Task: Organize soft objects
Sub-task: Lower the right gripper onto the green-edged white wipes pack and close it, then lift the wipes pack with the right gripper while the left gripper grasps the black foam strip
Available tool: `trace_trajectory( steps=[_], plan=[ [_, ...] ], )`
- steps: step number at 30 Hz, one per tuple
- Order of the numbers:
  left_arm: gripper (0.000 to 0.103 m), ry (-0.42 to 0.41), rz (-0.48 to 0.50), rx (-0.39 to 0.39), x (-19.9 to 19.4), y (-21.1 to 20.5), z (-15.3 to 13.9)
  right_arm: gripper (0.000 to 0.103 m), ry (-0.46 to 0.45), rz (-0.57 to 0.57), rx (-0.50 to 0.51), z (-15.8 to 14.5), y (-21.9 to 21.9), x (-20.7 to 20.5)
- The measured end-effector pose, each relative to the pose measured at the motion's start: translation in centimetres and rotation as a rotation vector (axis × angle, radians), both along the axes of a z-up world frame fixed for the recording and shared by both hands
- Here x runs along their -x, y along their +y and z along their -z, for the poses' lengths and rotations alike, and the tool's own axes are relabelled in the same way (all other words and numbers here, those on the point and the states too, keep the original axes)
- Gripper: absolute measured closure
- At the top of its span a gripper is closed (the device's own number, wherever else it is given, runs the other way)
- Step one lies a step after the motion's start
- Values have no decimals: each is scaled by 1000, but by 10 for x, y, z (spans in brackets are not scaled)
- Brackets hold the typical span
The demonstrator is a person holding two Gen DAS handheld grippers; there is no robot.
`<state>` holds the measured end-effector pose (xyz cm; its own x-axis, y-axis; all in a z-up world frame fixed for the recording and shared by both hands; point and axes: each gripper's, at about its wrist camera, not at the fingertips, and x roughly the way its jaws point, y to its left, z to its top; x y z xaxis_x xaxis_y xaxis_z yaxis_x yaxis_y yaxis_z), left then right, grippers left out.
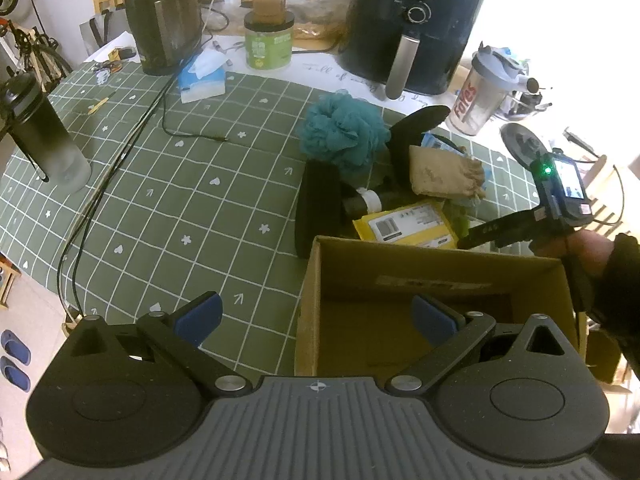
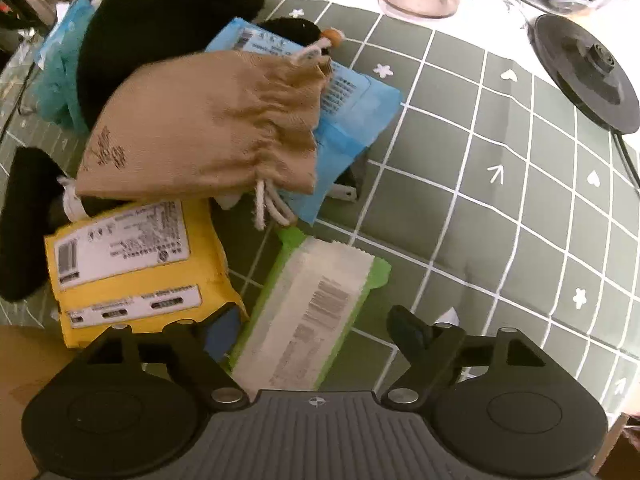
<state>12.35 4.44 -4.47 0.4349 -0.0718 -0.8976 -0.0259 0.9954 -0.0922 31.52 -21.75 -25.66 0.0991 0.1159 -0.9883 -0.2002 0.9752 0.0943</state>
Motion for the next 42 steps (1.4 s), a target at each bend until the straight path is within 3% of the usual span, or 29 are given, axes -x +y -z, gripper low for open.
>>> trace_trajectory(
  steps=[6,9,14,15,16,22,33,42],
  plan=[
    [0,-14,20,-6,-5,-1,-2,31,-47,-157,158,-8,13,6],
    [0,-15,27,-16,-11,-2,-2,32,-6,-76,98,-3,6,3],
    [0,-34,36,-36,-24,-2,-6,29,-6,-48,100,13,6,4],
    [0,-41,40,-40,-27,-2,-7,35,-5,-45,99,13,5,4],
    [0,-48,44,-44,-30,-3,-9,47,-10,-42,95,12,4,6],
    [0,-70,66,-56,-47,-5,-11,51,-21,-4,67,7,-12,13],
    [0,-60,101,-70,-87,3,1,51,-158,27,-7,-67,-36,25],
    [0,26,173,-42,-126,3,43,51,-213,63,-44,-109,-42,57]
  ],
)
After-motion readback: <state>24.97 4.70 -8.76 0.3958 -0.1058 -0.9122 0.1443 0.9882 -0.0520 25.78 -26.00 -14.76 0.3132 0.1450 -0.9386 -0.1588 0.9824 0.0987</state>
